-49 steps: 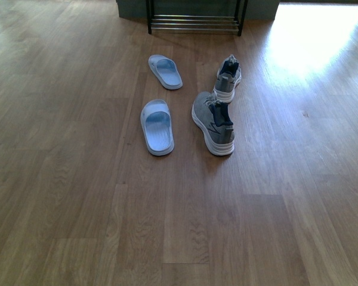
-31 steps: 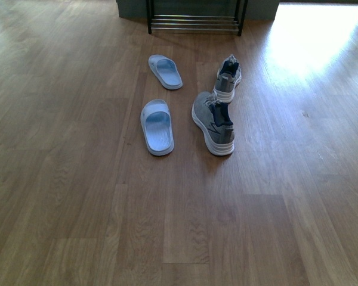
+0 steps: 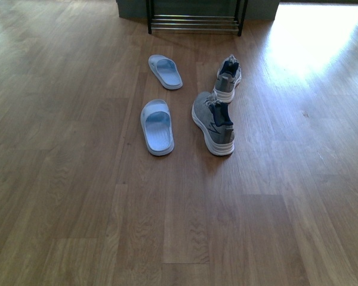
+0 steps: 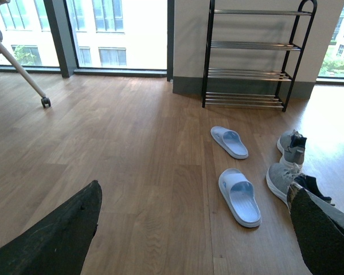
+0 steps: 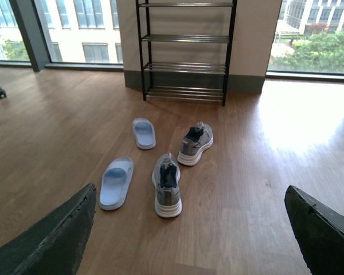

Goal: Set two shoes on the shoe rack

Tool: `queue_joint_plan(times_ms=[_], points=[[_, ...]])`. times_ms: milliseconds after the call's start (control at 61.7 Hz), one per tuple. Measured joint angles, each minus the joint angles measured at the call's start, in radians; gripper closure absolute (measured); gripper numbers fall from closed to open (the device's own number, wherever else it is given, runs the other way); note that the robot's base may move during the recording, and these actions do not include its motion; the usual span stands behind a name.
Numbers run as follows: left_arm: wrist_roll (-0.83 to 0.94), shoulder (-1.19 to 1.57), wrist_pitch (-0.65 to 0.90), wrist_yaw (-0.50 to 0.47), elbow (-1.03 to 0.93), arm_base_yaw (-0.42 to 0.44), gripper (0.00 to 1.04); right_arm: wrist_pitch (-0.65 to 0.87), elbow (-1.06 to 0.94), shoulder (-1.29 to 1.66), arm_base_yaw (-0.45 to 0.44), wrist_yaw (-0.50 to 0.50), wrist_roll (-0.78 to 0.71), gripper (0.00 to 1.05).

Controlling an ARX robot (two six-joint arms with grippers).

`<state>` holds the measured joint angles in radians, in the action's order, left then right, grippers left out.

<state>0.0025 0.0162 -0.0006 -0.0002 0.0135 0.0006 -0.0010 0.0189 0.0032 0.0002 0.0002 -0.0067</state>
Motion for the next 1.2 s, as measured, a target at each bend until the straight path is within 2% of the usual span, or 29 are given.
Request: queue_joint_plan(times_ms=[1199], points=[[0.000, 0.000, 0.000, 0.000, 0.000, 0.000, 0.09, 0.000, 0.000, 0.000, 0.000, 0.000, 0.000, 0.09]])
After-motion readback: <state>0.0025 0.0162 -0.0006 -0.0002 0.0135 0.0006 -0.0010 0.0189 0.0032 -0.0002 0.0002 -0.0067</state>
